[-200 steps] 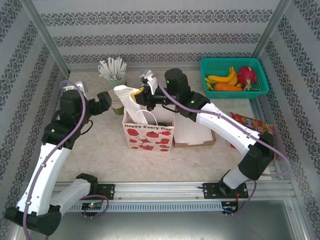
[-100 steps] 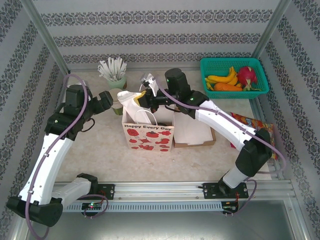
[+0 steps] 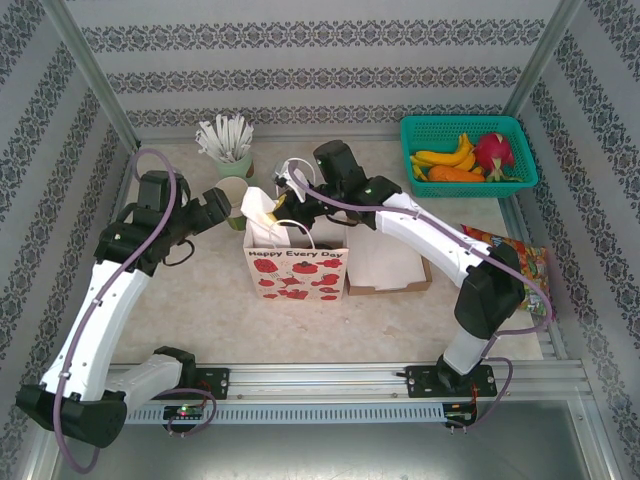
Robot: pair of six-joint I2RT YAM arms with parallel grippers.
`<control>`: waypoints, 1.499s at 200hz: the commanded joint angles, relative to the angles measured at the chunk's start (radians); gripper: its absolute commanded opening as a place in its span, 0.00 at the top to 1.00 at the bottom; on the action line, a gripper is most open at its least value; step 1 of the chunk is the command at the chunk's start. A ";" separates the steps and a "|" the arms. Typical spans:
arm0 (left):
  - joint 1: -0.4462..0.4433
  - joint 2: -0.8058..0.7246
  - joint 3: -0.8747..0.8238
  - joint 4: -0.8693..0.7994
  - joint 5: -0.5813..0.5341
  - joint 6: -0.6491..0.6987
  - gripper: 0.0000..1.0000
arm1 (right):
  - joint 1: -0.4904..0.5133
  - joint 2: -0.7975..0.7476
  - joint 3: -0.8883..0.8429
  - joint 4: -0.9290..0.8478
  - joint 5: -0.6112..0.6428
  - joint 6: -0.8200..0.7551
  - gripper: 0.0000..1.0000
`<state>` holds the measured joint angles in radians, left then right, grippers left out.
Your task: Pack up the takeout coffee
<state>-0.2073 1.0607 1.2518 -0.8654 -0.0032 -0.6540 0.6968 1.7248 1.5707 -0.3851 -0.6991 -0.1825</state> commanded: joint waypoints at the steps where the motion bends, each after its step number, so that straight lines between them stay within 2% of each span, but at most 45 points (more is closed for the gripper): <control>1: 0.010 0.020 -0.017 -0.060 0.012 -0.051 0.00 | 0.013 0.027 0.064 -0.111 0.001 -0.101 1.00; 58: 0.009 0.040 -0.047 -0.048 0.101 -0.083 0.00 | 0.035 0.062 0.113 -0.184 0.020 -0.149 1.00; 117: 0.009 -0.010 -0.024 -0.008 0.093 -0.015 0.00 | 0.036 -0.031 0.043 -0.205 0.085 -0.216 1.00; 141: 0.008 -0.021 -0.014 0.040 0.209 0.084 0.00 | 0.035 -0.063 0.012 -0.187 0.080 -0.221 1.00; 167: 0.009 -0.065 -0.026 0.152 0.406 0.269 0.01 | 0.036 -0.063 0.005 -0.169 0.046 -0.225 1.00; 187: 0.008 -0.089 -0.019 0.203 0.425 0.360 0.04 | 0.038 -0.045 0.011 -0.162 0.030 -0.242 1.00; 200: 0.008 -0.089 -0.012 0.228 0.501 0.411 0.06 | 0.043 -0.038 0.008 -0.154 0.039 -0.250 0.99; 220: 0.008 -0.056 0.015 0.220 0.606 0.473 0.14 | 0.042 -0.043 -0.007 -0.129 0.041 -0.247 0.99; 248: 0.008 -0.012 0.030 0.185 0.651 0.569 0.25 | 0.042 -0.060 -0.005 -0.117 0.028 -0.247 0.99; 257: 0.009 -0.003 0.034 0.188 0.661 0.593 0.32 | 0.041 -0.065 -0.002 -0.115 0.022 -0.247 0.99; 271: 0.009 0.014 0.041 0.196 0.662 0.614 0.41 | 0.042 -0.068 0.001 -0.110 0.013 -0.247 0.99; 291: 0.008 0.048 0.055 0.200 0.666 0.628 0.46 | 0.043 -0.074 -0.011 -0.097 0.001 -0.247 0.99; 300: 0.008 0.065 0.063 0.199 0.695 0.637 0.52 | 0.044 -0.077 -0.017 -0.095 0.002 -0.245 0.99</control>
<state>-0.2073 1.0985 1.2716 -0.6945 0.6254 -0.0956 0.7311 1.6783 1.5761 -0.5152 -0.6537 -0.4011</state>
